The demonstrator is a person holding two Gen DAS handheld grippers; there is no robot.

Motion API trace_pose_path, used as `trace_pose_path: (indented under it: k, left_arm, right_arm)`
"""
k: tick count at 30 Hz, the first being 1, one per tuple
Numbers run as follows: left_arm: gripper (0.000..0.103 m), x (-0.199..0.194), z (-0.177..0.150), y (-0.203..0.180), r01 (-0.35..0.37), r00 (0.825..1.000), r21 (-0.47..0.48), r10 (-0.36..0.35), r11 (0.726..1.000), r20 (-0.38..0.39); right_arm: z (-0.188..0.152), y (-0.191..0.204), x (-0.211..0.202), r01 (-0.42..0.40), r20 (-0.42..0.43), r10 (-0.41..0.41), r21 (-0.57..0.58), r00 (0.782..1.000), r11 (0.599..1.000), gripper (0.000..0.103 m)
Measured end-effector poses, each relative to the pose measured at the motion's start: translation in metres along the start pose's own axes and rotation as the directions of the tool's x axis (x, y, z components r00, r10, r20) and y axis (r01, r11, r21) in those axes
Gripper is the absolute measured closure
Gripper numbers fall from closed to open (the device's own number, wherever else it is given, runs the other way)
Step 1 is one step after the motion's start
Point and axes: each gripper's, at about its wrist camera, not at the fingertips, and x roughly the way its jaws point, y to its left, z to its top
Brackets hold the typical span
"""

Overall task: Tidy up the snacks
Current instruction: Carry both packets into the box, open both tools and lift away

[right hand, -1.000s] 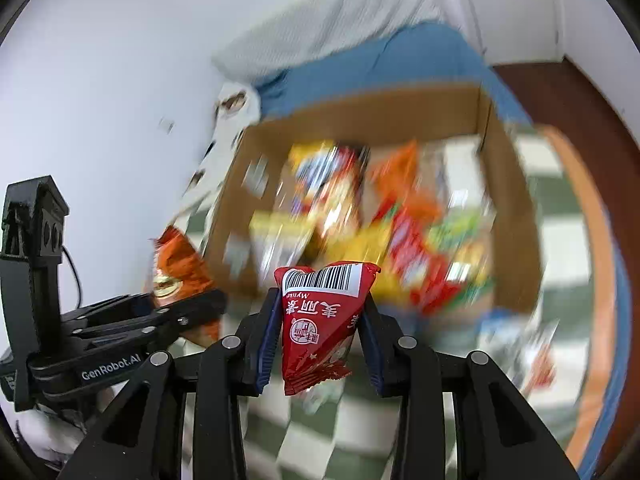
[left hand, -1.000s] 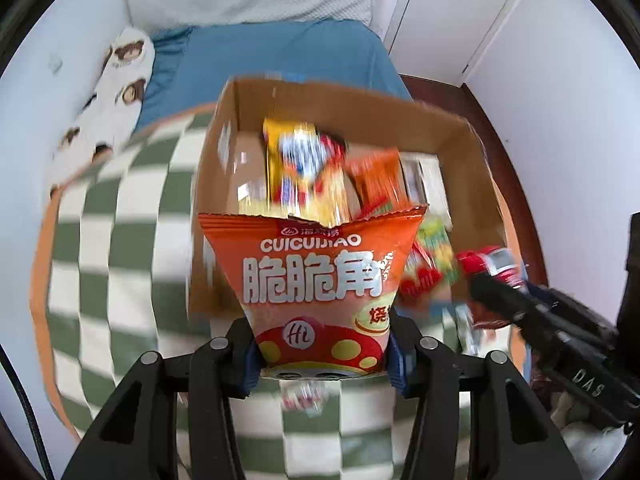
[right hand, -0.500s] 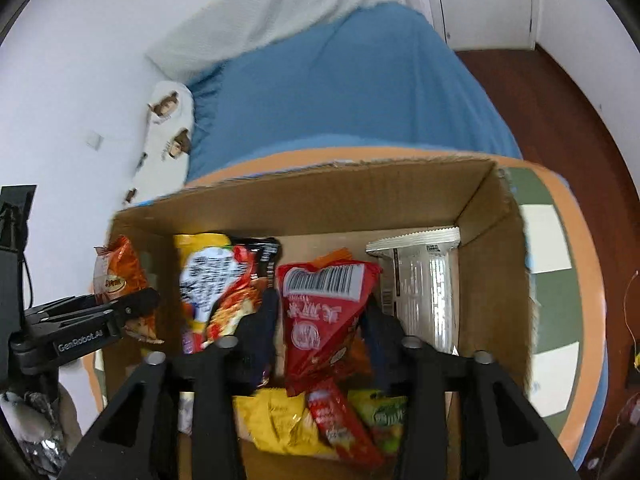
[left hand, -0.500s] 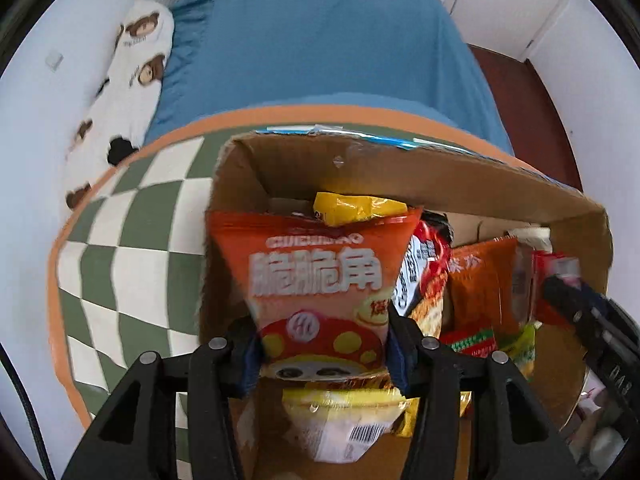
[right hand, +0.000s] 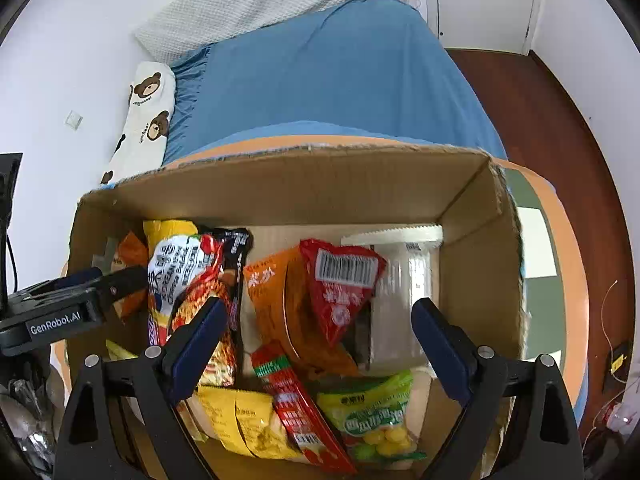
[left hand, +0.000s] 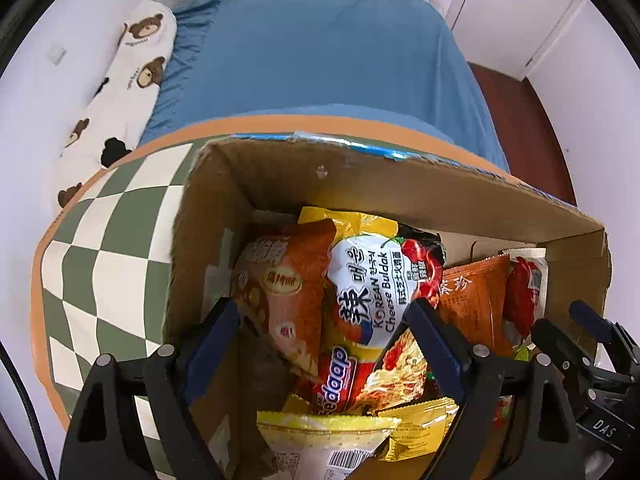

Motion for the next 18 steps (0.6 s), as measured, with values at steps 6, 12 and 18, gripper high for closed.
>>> trace_pose_path:
  k: [6, 12, 18]
  left_arm:
    - [0.016, -0.022, -0.04, -0.008, -0.001, 0.996, 0.008, 0.0, 1.0, 0.086]
    - [0.016, -0.053, -0.079, -0.022, -0.009, 0.983, 0.041, 0.002, 0.999, 0.183]
    - [0.016, -0.085, -0.115, -0.029, -0.023, 0.964, 0.072, 0.003, 0.997, 0.267]
  right_arm:
    - [-0.032, -0.006, -0.014, 0.027, 0.017, -0.027, -0.007, 0.999, 1.0, 0.008]
    - [-0.066, -0.008, -0.036, 0.064, 0.06, -0.062, -0.031, 0.996, 0.997, 0.008]
    - [-0.099, -0.007, -0.079, 0.091, 0.154, -0.083, -0.045, 0.985, 0.995, 0.008]
